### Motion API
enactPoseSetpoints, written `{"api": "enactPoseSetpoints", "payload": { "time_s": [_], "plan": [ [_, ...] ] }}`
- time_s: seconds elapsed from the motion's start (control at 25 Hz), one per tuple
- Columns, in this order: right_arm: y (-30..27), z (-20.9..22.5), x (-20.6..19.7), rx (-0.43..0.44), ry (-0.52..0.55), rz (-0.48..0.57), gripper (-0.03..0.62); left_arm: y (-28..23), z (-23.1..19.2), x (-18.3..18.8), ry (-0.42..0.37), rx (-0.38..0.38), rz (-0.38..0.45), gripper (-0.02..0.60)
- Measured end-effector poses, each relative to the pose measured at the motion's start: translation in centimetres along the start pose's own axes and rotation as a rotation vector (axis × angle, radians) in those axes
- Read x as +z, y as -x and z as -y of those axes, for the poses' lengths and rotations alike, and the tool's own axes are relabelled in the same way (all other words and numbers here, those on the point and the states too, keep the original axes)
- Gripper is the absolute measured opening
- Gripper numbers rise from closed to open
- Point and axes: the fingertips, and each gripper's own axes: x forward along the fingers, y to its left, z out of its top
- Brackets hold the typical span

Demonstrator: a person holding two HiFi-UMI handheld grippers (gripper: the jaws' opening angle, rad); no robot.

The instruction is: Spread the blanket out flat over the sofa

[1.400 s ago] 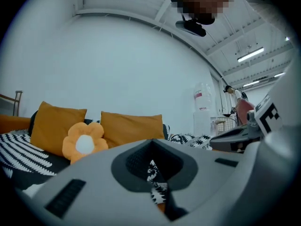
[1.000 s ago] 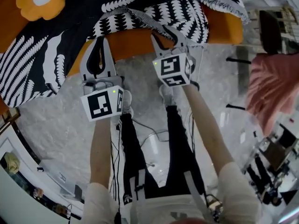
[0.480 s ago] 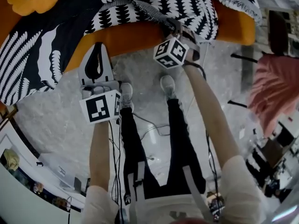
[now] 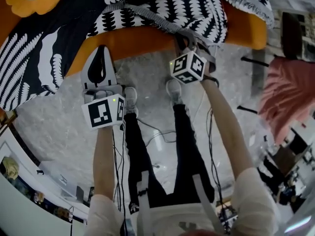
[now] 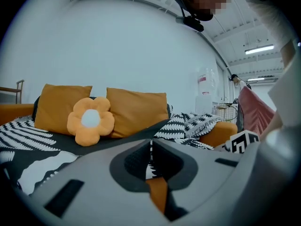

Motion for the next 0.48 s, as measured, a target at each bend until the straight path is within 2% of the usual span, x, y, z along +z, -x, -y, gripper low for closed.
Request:
{"api": "enactPoseSetpoints", "payload": {
  "time_s": [0.16,0.24,0.28,0.32,0.36,0.4,0.48],
  "plan": [
    [2.5,-2.0,-3.2,0.063,0.055,-0.003,0.008,0.2,1.5,-0.5,0.01,-0.012,-0.015,0.008],
    [4.3,-2.5,-4.6,0.076,0.078,0.004,0.008,0.2,3.3,-1.2,-0.045,-0.065,-0.044,0.008],
    [5.1,-2.4,-5.0,0.078,0.083,0.013,0.008,-0.1,4.5,-2.0,-0.117,-0.112,-0.071,0.011],
    [5.6,-2.2,-5.1,0.08,0.083,0.023,0.008,-0.5,5.6,-3.4,-0.221,-0.17,-0.113,0.073],
    [5.9,-2.1,-4.9,0.083,0.077,0.035,0.008,-1.0,6.4,-5.4,-0.346,-0.229,-0.162,0.184],
    [5.9,-1.9,-4.6,0.089,0.066,0.047,0.008,-1.6,6.7,-7.3,-0.479,-0.276,-0.204,0.204],
    [5.7,-1.4,-4.0,0.103,0.042,0.067,0.008,-3.2,5.8,-10.1,-0.733,-0.324,-0.258,0.216]
  ]
}}
